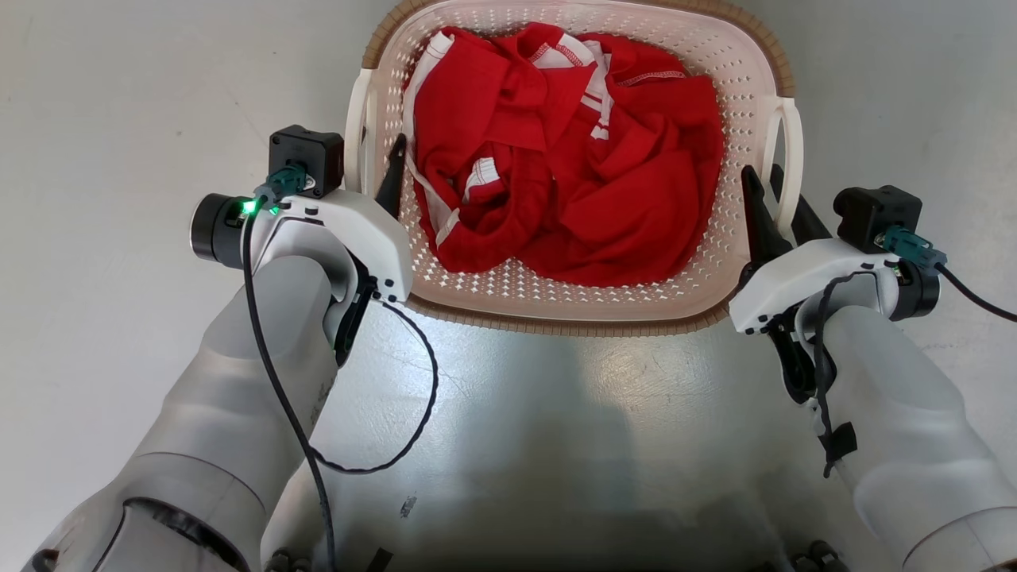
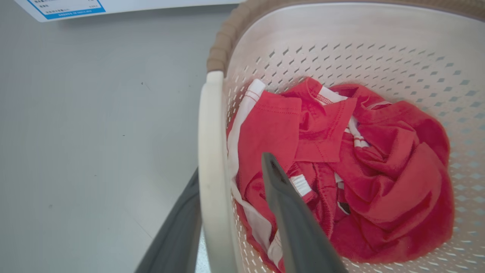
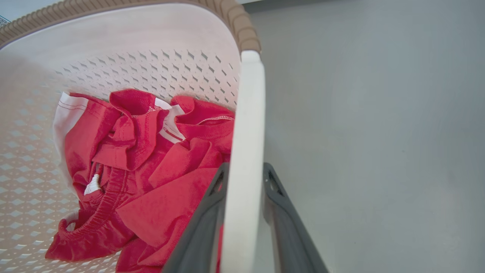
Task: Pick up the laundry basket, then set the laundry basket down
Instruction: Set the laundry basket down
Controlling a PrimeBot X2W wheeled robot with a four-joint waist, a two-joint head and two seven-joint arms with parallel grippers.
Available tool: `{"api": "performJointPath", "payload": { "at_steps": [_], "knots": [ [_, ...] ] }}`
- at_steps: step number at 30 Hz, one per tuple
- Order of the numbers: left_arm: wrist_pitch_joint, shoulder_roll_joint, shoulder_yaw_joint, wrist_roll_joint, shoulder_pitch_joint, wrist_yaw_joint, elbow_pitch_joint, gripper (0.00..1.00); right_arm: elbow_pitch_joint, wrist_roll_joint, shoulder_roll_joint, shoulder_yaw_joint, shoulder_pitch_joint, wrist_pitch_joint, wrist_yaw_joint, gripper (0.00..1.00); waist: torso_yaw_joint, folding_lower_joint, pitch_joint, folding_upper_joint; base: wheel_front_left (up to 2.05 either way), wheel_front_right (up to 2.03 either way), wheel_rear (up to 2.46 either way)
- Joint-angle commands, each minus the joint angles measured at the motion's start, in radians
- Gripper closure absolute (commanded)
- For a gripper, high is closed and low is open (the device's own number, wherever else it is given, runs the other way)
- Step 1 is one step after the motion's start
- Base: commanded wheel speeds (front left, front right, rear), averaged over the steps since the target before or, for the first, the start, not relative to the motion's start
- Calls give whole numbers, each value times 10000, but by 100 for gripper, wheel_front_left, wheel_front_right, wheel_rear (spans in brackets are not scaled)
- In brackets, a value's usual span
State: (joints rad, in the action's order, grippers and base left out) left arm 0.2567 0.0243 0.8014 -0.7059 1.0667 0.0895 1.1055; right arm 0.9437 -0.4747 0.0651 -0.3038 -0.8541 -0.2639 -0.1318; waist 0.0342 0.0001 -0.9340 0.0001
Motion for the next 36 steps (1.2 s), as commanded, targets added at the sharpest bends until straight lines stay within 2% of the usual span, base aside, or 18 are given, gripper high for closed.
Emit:
{"api": "performJointPath", "payload": {
  "at_steps": [1, 2, 5, 6, 8, 9, 10, 11, 27, 36],
  "knots": [
    [51, 261, -64, -144, -323, -6, -114, 25, -121, 47, -149, -138, 683, 22, 11, 58, 9, -1, 0, -1, 0, 0, 0],
    [51, 261, -64, -144, -323, -6, -114, 25, -121, 47, -149, -138, 683, 22, 11, 58, 9, -1, 0, -1, 0, 0, 0],
    [51, 261, -22, -217, -334, -30, -137, 15, -139, 90, -149, -102, 684, 22, 11, 50, 20, -1, 3, -1, 0, 0, 0],
    [51, 261, -4, -241, -338, -35, -141, 13, -147, 104, -149, -87, 686, 22, 11, 35, 24, -1, 7, -1, 0, 0, 0],
    [51, 261, 25, -290, -342, -50, -152, 2, -163, 139, -149, -51, 682, 22, 11, 22, 31, -1, 14, -1, 0, 0, 0],
    [51, 261, 37, -313, -343, -61, -160, 0, -171, 158, -149, -31, 679, 22, 11, 18, 36, -1, 17, -1, 0, 0, 0],
    [51, 261, 62, -351, -343, -81, -177, 0, -188, 195, -149, 5, 676, 22, 11, 6, 42, -1, 28, -1, 0, 0, 0],
    [51, 261, 69, -368, -342, -95, -191, 0, -202, 224, -149, 22, 678, 22, 11, 0, 43, -1, 37, -1, 0, 0, 0],
    [51, 260, -314, -327, -599, -475, -455, 0, -805, 806, -149, 357, 850, 22, 11, 0, 14, -1, 717, -1, 0, 0, 0],
    [51, 567, -1849, 219, -1687, -772, -1897, 0, -1908, 1565, -149, 827, 1534, 22, 11, 0, -213, -1, 1888, -1, 0, 0, 0]
  ]
}}
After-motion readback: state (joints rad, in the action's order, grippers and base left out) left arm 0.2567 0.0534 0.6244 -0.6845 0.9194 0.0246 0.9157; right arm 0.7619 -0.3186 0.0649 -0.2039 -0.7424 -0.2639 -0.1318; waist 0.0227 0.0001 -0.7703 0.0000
